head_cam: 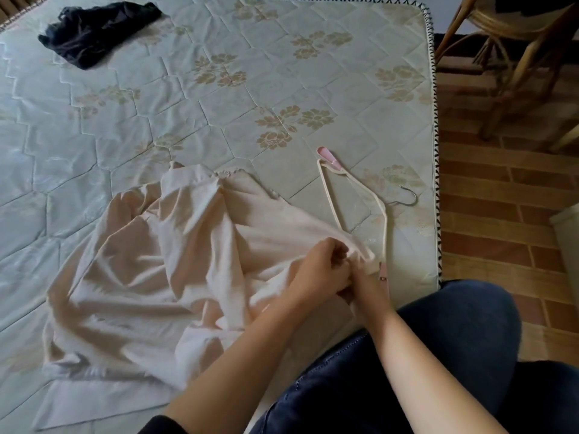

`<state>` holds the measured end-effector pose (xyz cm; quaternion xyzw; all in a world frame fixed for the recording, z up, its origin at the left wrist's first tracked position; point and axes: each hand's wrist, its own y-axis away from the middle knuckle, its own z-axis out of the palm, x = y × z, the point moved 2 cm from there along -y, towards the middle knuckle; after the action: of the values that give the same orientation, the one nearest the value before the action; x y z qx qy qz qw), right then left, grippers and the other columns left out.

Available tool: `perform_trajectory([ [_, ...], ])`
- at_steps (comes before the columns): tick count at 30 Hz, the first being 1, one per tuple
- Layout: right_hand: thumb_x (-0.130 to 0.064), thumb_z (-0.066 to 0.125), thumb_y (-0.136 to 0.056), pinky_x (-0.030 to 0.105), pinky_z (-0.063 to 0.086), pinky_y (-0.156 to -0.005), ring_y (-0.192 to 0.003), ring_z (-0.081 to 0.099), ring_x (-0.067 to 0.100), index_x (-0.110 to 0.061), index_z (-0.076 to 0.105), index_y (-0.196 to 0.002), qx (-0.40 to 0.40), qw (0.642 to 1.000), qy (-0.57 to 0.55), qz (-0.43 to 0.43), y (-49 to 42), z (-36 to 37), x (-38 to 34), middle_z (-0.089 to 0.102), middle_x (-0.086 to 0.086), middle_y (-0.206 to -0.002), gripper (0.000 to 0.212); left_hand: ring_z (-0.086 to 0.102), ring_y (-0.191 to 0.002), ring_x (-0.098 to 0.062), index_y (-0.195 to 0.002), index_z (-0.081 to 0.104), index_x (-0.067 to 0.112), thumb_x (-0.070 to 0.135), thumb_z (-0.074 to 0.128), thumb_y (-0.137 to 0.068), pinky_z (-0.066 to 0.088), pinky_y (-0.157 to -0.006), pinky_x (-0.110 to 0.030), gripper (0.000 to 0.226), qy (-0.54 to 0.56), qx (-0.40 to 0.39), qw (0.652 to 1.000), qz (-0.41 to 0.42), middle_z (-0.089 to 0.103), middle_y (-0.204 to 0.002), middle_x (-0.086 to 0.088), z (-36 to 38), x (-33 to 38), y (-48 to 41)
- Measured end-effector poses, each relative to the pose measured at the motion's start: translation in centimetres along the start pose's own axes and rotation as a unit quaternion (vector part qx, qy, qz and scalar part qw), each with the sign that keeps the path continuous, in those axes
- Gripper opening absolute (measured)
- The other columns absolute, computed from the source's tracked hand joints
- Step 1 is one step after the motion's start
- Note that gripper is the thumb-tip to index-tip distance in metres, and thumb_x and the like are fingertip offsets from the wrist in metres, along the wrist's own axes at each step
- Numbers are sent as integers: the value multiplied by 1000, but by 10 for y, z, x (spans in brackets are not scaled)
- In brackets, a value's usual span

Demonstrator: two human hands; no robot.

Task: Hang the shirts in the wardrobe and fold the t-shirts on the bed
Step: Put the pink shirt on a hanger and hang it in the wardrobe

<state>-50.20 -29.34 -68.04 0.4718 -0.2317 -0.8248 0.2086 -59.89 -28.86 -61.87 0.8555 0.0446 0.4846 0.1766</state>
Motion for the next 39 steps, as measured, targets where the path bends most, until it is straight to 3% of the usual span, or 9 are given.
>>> perform_trajectory([
  [8, -26, 39, -100, 20, 52, -56, -75, 62, 15, -16, 58, -99, 182, 949, -249, -58, 3, -44, -38, 61, 5, -89, 21, 49, -114, -25, -124, 47, 17, 51, 59, -84, 31, -85, -31, 54, -268, 56, 962, 19, 52, -122, -2, -17, -48, 16],
  [13, -41, 35, -99, 32, 45, -90, -105, 59, 19, -17, 53, -123, 119, 962, -227, -89, 10, -49, -48, 62, 5, -115, 39, 50, -107, -27, -104, 54, 16, 32, 46, -91, 31, -78, -31, 22, -391, 42, 918, -43, 56, -113, -2, -27, -71, 26],
  [17, -46, 55, -90, 29, 45, -79, -93, 55, 16, -17, 53, -115, 175, 980, 93, -19, 8, -43, -31, 59, 2, -105, 38, 59, -84, -28, -78, 49, 15, 21, 48, -94, 34, -61, -31, 18, -228, 61, 971, -31, 63, -83, -4, -36, -70, 24],
  [19, -45, 57, -88, 25, 40, -69, -81, 50, 10, -18, 52, -96, 129, 953, 273, -9, 14, -33, -25, 54, -5, -90, 29, 57, -69, -24, -67, 46, 17, 19, 49, -95, 34, -58, -30, 29, -154, 48, 987, -29, 56, -64, 2, -39, -55, 21],
  [23, -66, 56, -77, 38, 46, -93, -105, 56, 23, -10, 56, -109, 90, 867, 488, -34, 20, -20, -13, 61, 4, -108, 64, 46, -56, -11, -72, 55, 9, 23, 47, -98, 35, -54, -18, 31, -11, 17, 999, -34, 49, -59, 2, -44, -7, 14],
  [26, -78, 51, -64, 34, 48, -87, -99, 59, 19, -17, 59, -97, 48, 891, 447, -67, 35, -3, -39, 63, -3, -95, 70, 45, -60, -17, -89, 60, 1, 24, 46, -99, 38, -56, -28, 29, 139, -6, 990, -31, 49, -66, -8, -50, 39, 6],
  [29, -78, 58, -62, 23, 47, -88, -104, 59, 10, -16, 60, -115, -6, 906, 400, -137, 61, 13, -100, 65, -5, -108, 82, 49, -64, -23, -96, 62, -1, 25, 46, -99, 42, -56, -30, 30, 193, -21, 981, -4, 51, -73, -14, -62, 98, -2],
  [33, -53, 63, -64, 15, 49, -81, -97, 60, 1, -30, 55, -111, -59, 885, 395, -239, 113, 32, -189, 63, -12, -105, 53, 55, -68, -22, -86, 62, 6, 24, 47, -98, 49, -69, -36, 26, 206, -32, 976, 65, 58, -73, -12, -74, 175, -8],
  [39, -35, 65, -85, 14, 48, -66, -81, 63, 2, -26, 61, -98, 12, 813, 463, -353, 148, 58, -264, 67, -12, -85, 16, 50, -44, -12, -75, 52, 4, 16, 50, -96, 43, -43, -19, 24, 259, -139, 938, 184, 50, -58, -6, -73, 299, -1],
])
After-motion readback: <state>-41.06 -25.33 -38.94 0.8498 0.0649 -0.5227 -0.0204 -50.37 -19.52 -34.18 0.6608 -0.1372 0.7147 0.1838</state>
